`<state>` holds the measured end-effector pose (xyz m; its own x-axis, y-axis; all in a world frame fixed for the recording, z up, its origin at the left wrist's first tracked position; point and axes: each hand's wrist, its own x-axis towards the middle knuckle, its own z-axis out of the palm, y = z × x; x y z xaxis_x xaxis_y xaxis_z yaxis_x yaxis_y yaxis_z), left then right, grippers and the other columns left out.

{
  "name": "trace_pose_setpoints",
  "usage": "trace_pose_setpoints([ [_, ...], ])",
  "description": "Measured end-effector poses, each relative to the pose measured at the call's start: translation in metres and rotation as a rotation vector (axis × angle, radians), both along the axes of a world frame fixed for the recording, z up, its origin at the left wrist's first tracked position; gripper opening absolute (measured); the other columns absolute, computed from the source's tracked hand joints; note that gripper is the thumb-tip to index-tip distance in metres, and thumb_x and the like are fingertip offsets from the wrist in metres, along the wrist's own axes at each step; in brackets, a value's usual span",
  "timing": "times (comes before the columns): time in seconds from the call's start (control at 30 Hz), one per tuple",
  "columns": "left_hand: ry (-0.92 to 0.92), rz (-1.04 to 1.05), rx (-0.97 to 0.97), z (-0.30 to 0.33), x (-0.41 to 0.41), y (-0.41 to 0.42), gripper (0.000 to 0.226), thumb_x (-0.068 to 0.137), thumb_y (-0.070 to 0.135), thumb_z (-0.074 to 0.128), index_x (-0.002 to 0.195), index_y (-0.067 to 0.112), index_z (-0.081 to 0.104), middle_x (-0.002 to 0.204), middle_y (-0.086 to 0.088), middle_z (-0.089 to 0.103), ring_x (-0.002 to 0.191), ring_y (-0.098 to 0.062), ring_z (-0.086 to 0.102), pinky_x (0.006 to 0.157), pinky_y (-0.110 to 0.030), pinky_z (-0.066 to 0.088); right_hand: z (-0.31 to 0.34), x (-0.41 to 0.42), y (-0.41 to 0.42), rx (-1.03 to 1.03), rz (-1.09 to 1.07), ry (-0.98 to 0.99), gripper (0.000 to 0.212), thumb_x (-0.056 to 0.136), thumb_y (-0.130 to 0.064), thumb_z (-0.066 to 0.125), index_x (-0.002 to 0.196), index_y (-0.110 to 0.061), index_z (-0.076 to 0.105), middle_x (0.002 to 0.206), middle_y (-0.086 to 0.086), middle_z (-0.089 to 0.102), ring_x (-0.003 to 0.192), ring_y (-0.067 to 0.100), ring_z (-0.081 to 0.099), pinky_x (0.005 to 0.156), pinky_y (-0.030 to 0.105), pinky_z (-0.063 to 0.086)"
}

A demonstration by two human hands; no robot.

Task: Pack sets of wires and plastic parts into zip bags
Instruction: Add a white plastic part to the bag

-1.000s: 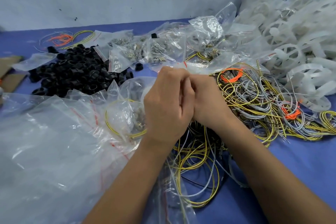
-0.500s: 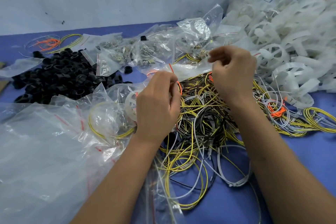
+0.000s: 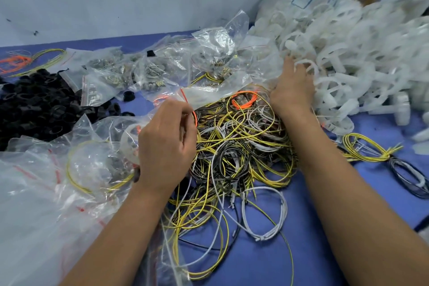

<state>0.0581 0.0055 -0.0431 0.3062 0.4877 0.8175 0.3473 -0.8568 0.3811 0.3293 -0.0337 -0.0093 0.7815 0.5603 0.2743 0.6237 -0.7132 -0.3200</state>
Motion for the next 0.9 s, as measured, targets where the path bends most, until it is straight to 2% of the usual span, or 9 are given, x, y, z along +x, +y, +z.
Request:
trace_pose_setpoints([
  [0.23, 0.0, -0.005, 0.016, -0.002, 0.001, 0.001, 0.003, 0.095, 0.005, 0.061, 0.095, 0.008, 0.06, 0.081, 0.0, 0.057, 0.068, -0.01, 0.044, 0.062, -0.015, 0.034, 0.001, 0.005, -0.006, 0.362, 0.033, -0.035, 0.039, 0.086, 0.002, 0.064, 0.124, -0.006, 0.067, 0.136, 0.013, 0.045, 0.11, 0.034, 0.059, 0.098, 0.033, 0.046],
  [0.37, -0.022, -0.005, 0.021, -0.005, 0.002, 0.003, 0.009, 0.095, 0.004, 0.063, 0.097, 0.012, 0.058, 0.081, 0.001, 0.056, 0.068, -0.009, 0.044, 0.063, -0.017, 0.032, 0.008, 0.002, -0.011, 0.45, 0.018, -0.04, 0.033, 0.083, -0.003, 0.067, 0.116, -0.001, 0.07, 0.13, 0.013, 0.051, 0.108, 0.03, 0.059, 0.096, 0.026, 0.045],
  [0.53, -0.049, -0.01, 0.025, -0.006, 0.003, 0.003, 0.01, 0.095, 0.005, 0.062, 0.096, 0.013, 0.056, 0.08, 0.004, 0.053, 0.066, -0.009, 0.042, 0.065, -0.011, 0.035, 0.027, -0.021, -0.019, 0.68, 0.069, -0.182, 0.028, 0.09, 0.002, 0.058, 0.111, -0.008, 0.074, 0.117, 0.01, 0.065, 0.102, 0.021, 0.064, 0.083, 0.002, 0.032],
  [0.57, -0.056, -0.01, 0.019, -0.006, 0.002, 0.003, 0.008, 0.095, 0.005, 0.061, 0.095, 0.012, 0.057, 0.08, 0.005, 0.052, 0.066, -0.009, 0.042, 0.064, -0.012, 0.035, 0.034, -0.029, -0.021, 0.766, 0.115, -0.216, 0.024, 0.091, 0.0, 0.059, 0.109, -0.007, 0.074, 0.111, 0.009, 0.068, 0.097, 0.021, 0.065, 0.083, 0.005, 0.037],
  [0.63, -0.067, -0.006, -0.001, -0.005, 0.002, 0.002, 0.005, 0.096, 0.006, 0.061, 0.094, 0.01, 0.059, 0.08, 0.005, 0.052, 0.066, -0.008, 0.043, 0.063, -0.012, 0.035, 0.045, -0.047, -0.024, 0.949, 0.2, -0.221, 0.016, 0.093, -0.006, 0.061, 0.106, -0.006, 0.071, 0.098, 0.004, 0.071, 0.084, 0.02, 0.067, 0.08, 0.025, 0.051],
  [0.7, -0.094, -0.002, -0.026, -0.004, 0.002, 0.002, 0.003, 0.096, 0.005, 0.061, 0.094, 0.007, 0.06, 0.08, 0.006, 0.053, 0.067, -0.006, 0.043, 0.064, -0.011, 0.034, 0.053, -0.064, -0.025, 1.131, 0.261, -0.056, 0.01, 0.094, -0.01, 0.062, 0.103, -0.008, 0.067, 0.086, 0.001, 0.072, 0.067, 0.019, 0.068, 0.067, 0.035, 0.054],
  [0.73, -0.115, 0.0, -0.037, -0.004, 0.001, 0.001, 0.003, 0.096, 0.005, 0.062, 0.094, 0.007, 0.061, 0.081, 0.007, 0.053, 0.068, -0.005, 0.044, 0.066, -0.01, 0.035, 0.055, -0.073, -0.024, 1.211, 0.317, 0.121, 0.007, 0.094, -0.01, 0.064, 0.101, -0.008, 0.065, 0.082, 0.003, 0.072, 0.06, 0.018, 0.068, 0.06, 0.035, 0.053],
  [0.83, -0.205, 0.009, -0.057, -0.001, -0.002, -0.001, 0.005, 0.097, 0.005, 0.062, 0.096, 0.01, 0.06, 0.083, 0.011, 0.054, 0.069, -0.006, 0.05, 0.065, -0.017, 0.041, 0.05, -0.109, -0.019, 1.362, 0.605, 0.917, 0.004, 0.097, -0.007, 0.066, 0.095, -0.009, 0.063, 0.077, 0.008, 0.071, 0.053, 0.012, 0.058, 0.047, 0.025, 0.043],
  [0.9, -0.28, 0.03, -0.069, 0.001, -0.004, -0.002, 0.006, 0.098, 0.008, 0.062, 0.097, 0.013, 0.059, 0.082, 0.009, 0.056, 0.068, -0.011, 0.055, 0.062, -0.027, 0.046, 0.037, -0.129, -0.017, 1.332, 0.702, 1.381, 0.008, 0.101, -0.011, 0.062, 0.094, -0.008, 0.064, 0.075, 0.004, 0.066, 0.053, 0.007, 0.05, 0.045, 0.017, 0.039],
])
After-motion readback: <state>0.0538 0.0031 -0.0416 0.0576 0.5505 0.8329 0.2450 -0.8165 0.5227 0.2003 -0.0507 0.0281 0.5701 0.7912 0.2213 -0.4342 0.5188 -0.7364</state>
